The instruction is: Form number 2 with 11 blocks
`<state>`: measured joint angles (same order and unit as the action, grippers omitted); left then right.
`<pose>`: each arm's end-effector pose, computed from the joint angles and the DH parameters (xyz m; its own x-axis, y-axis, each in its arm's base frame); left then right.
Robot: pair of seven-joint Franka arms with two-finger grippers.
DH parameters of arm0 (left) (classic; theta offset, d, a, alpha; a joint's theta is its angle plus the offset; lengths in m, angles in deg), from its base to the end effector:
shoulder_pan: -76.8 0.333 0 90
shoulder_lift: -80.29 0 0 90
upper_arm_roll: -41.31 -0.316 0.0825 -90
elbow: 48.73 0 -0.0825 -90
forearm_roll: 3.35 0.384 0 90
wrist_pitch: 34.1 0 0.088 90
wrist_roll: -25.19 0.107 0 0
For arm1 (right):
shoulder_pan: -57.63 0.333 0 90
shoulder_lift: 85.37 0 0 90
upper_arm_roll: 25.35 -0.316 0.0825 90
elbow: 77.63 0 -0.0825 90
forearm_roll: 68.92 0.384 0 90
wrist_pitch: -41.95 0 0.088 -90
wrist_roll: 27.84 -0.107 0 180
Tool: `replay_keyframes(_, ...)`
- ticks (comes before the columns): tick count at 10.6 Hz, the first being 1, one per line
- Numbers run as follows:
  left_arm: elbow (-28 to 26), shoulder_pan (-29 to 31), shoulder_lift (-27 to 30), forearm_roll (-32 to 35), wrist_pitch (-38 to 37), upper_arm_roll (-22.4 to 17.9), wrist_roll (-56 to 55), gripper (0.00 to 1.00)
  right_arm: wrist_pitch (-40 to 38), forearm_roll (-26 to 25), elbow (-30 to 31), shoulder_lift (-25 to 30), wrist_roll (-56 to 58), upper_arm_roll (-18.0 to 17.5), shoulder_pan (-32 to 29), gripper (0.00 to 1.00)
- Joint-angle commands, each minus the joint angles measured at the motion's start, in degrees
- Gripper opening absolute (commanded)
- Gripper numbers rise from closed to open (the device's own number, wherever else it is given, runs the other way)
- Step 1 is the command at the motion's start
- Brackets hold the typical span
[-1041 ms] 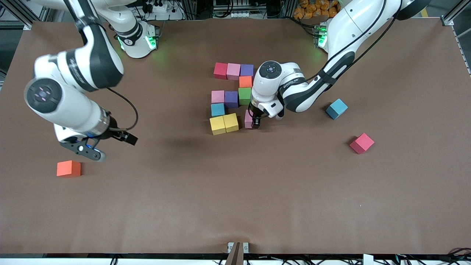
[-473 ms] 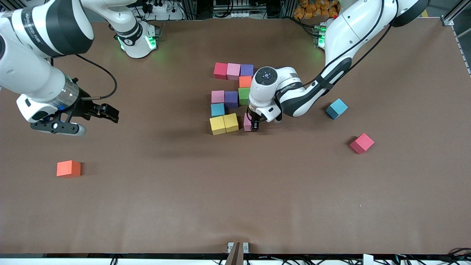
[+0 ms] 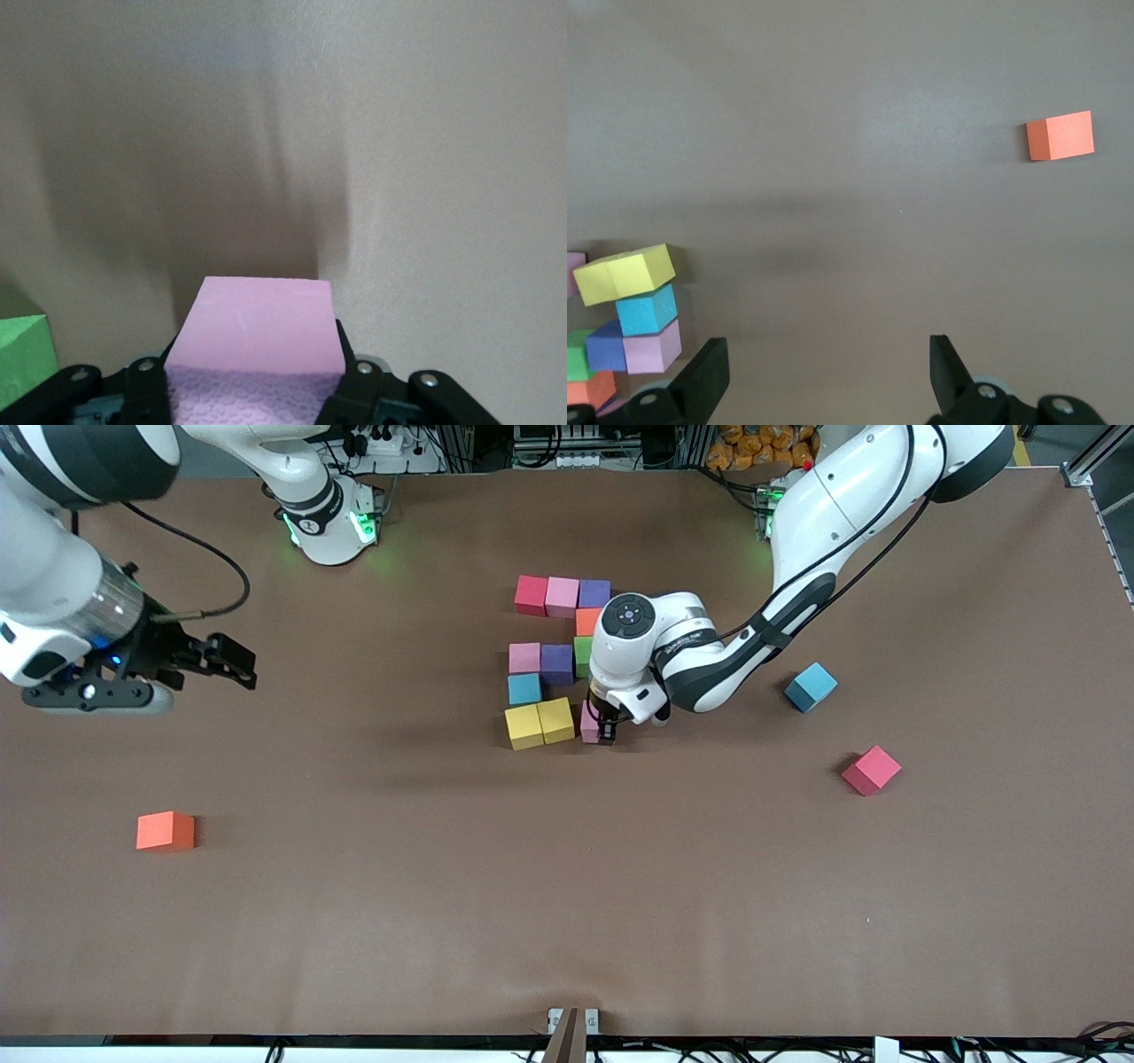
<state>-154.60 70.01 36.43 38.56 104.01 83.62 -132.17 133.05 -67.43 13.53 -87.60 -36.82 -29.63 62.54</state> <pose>0.4459 -0.4612 0.1994 0.0742 0.9952 -0.0631 0.9962 -0.0710 0.0508 0.5590 0.0924 0.5949 0.9990 0.0031 -0.0439 0.0022 -0.9997 -0.0223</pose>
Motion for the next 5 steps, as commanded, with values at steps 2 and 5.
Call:
replay_keyframes(2,1.5,-1.6,-0.8,1.5,-1.6,-0.4,-6.2,0.57,-2.5,0.5,-0.8,2.4,2.8,1.0,0.2,1.0)
replay_keyframes(5,1.8,-1.8,-1.2,1.4,-1.6,-0.4,-6.0,0.57,-2.9,-2.0,-2.5,2.5,7.0,0.6,-1.6,1.0)
